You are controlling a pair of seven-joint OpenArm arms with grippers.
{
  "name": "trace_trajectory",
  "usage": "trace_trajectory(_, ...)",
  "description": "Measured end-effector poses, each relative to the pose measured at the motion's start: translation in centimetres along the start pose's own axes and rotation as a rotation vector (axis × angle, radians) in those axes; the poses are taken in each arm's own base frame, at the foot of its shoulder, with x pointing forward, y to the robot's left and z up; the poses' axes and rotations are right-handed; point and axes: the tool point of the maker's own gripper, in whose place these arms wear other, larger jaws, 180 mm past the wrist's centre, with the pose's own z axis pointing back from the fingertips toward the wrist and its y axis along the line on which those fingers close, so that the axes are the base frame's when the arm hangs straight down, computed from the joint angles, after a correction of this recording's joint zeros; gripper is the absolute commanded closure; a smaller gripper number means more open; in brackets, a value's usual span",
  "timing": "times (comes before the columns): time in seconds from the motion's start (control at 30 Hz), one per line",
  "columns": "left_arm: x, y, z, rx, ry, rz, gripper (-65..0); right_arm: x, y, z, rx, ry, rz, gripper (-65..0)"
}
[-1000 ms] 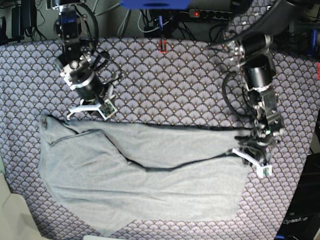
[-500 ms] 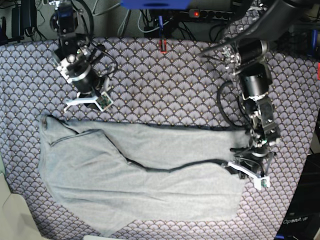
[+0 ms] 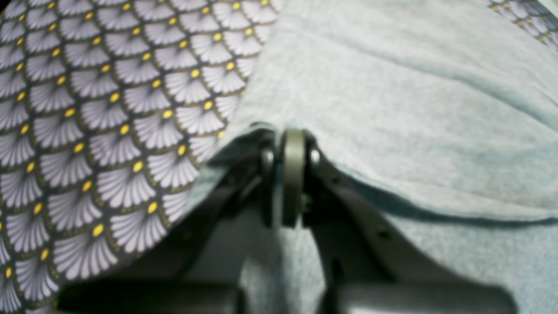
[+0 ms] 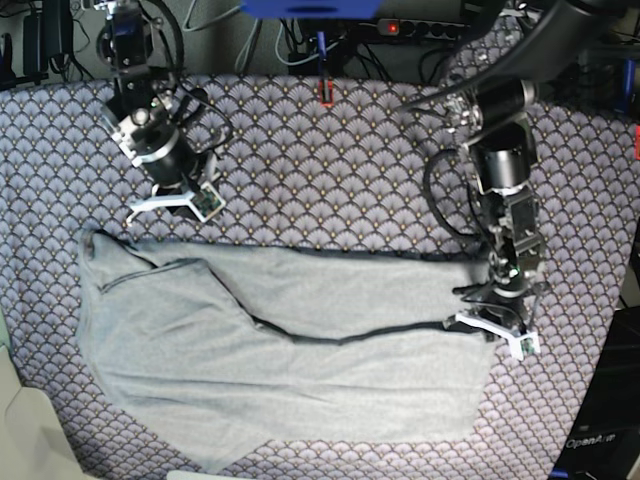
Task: Fold the T-shirt properly
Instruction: 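Raise the right gripper and move it over the shirt's side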
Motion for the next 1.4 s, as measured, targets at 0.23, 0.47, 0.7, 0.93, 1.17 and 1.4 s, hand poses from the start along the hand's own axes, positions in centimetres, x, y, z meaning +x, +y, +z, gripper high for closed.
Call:
trace_trajectory(0.23, 0.5, 1.0, 0.0, 0.073, -0.044, 0.020, -3.9, -0.3, -0.4, 0.1, -0.003, 0.009, 0.012, -5.2)
trace_trajectory(0.47, 0.5, 1.1, 0.0, 0.079, -0.051, 0.078, -42.1, -0.4, -0.4, 0.1, -0.003, 0.010, 0.014, -5.2)
trace_trajectory(0.7, -1.1, 1.4, 1.0, 0.063, -0.047, 0.098, -55.9, -0.4, -0.4, 0.1, -0.003, 0.010, 0.014, -5.2)
trace_trajectory(0.93, -2.5, 0.9, 1.5, 0.047, -0.025, 0.071, -47.9, -0.4, -1.6, 0.2, -0.023, 0.007, 0.022, -5.5)
trace_trajectory(1.17, -3.9, 0.7, 1.7, 0.046, 0.004, 0.076, -43.2, 1.4, -4.5, -1.9, -0.067, -0.026, 0.024, -17.4)
trace_trajectory(1.4, -4.3, 1.6, 2.1, 0.059, -0.005, 0.065, -43.2, 0.7, -3.8, -5.2, 0.031, 0.023, 0.008, -23.3)
